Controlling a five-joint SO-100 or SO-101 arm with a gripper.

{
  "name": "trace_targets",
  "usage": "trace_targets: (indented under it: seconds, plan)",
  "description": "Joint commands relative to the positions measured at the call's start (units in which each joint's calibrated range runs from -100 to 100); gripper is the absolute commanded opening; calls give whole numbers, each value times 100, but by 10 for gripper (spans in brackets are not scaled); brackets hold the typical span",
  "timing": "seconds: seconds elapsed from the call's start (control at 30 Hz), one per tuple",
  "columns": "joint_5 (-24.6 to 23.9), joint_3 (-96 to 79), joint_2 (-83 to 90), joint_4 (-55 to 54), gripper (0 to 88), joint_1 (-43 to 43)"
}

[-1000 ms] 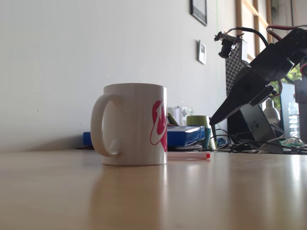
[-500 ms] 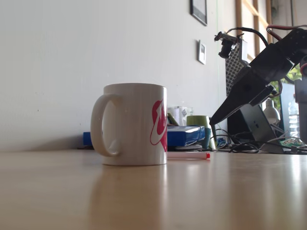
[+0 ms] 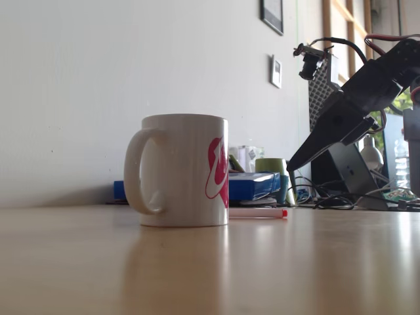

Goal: Grab the pen and place it in the cup.

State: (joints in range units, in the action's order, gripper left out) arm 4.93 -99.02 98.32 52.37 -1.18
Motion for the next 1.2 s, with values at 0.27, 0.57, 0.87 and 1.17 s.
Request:
trace_targets:
  seconds: [0.27, 0.57, 0.87, 1.17]
  plan:
    - [-78, 38, 94, 204, 301, -20]
    - [-20, 120, -271, -89, 301, 39]
    - [16, 1921, -3906, -639, 307, 331]
    - [558, 3768, -6205, 6, 307, 857]
